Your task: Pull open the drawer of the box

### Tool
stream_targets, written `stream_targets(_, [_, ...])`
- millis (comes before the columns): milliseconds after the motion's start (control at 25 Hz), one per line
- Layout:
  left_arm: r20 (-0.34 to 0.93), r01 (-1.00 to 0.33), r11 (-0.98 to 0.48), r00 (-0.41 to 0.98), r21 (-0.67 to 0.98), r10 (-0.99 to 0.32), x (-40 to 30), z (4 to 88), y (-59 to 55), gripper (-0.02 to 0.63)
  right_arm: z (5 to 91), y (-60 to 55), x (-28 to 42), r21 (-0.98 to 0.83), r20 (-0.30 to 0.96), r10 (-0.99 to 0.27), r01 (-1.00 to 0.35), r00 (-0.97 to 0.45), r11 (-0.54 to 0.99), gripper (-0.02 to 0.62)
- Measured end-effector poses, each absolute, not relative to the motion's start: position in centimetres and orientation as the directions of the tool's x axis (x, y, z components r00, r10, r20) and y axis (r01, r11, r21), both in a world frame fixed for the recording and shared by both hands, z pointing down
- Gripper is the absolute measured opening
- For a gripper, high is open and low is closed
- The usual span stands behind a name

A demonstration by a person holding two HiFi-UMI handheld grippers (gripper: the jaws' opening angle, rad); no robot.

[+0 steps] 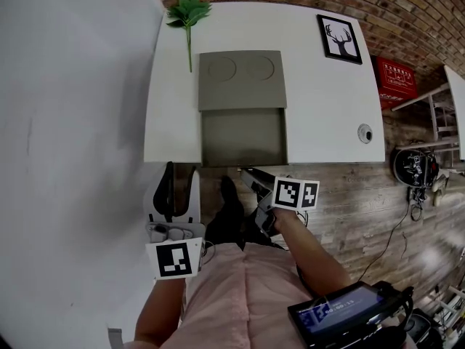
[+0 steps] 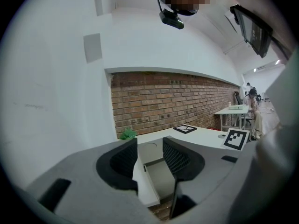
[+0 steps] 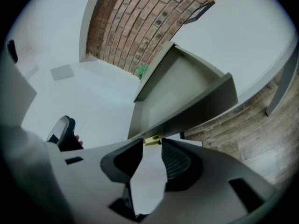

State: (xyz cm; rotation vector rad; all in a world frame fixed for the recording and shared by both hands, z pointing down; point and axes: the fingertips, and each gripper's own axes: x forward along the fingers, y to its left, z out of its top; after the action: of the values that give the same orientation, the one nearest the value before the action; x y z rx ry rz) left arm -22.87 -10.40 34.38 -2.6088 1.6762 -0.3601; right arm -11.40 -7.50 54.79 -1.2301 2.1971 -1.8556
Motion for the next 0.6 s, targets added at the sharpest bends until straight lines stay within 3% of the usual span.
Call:
stream_targets(80, [0.162, -0.893, -0.423, 0.399, -0.156, -0.902, -22.9, 34.2, -10.4, 0.176, 54.6, -6.7, -11.4, -0.843, 0.452, -0.56, -0.538, -0.694, -0.013, 0.149])
stream_targets(240, [0.13, -0.895, -0.414, 0.396, -0.166, -0.909, -22.4, 32.6, -10.5, 0.176, 52.8, -3.6, -10.9, -0.864, 0.432, -0.558, -0.502, -0.709, -0.031, 0.14])
stream_targets(400, [0.052, -0.897, -0.406, 0.403, -0.172, -0.913, -21.5, 29.1, -10.8, 0.169, 45.2, -4.4, -10.3, -0.785, 0.36, -0.625, -0.587, -0.693, 0.198, 0.097])
stream_targets(600, [-0.063, -0.89, -0.412, 0.43, -0.196, -0.9, -19.8, 23.2, -11.8, 0.105, 33.0, -9.5, -8.4, -0.414, 0.209, -0.795, -0.788, -0.569, 0.456, 0.02])
